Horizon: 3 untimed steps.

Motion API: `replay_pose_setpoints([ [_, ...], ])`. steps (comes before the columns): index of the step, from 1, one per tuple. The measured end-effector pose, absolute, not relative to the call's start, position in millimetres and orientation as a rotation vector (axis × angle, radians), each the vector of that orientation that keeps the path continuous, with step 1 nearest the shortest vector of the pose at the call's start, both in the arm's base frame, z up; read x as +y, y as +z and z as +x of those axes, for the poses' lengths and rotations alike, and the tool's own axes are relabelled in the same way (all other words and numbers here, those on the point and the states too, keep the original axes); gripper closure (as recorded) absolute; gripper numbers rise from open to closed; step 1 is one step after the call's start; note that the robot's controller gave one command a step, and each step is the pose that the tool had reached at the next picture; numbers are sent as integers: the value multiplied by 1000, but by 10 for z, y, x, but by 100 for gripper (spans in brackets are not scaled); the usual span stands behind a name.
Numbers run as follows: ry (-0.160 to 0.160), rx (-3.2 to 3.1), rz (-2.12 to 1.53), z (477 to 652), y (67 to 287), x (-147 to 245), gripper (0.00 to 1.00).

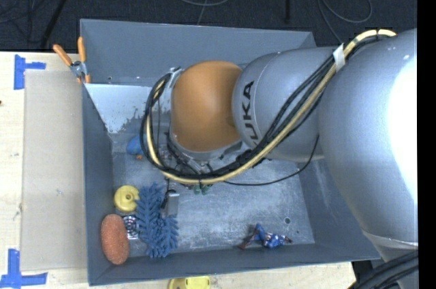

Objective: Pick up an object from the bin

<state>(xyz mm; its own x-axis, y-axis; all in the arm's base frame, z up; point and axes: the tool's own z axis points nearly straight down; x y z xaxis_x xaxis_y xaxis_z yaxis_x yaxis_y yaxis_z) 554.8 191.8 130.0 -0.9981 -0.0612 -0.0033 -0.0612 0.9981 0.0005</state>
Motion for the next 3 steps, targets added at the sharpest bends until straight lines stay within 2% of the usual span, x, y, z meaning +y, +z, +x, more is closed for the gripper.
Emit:
replay_pose_setpoints([
  [1,4,3099,-470,5397,712,1991,100],
  [2,5,3099,-468,5398,712,1989,100],
  [3,1,3098,-506,5463,2049,1944,100],
])
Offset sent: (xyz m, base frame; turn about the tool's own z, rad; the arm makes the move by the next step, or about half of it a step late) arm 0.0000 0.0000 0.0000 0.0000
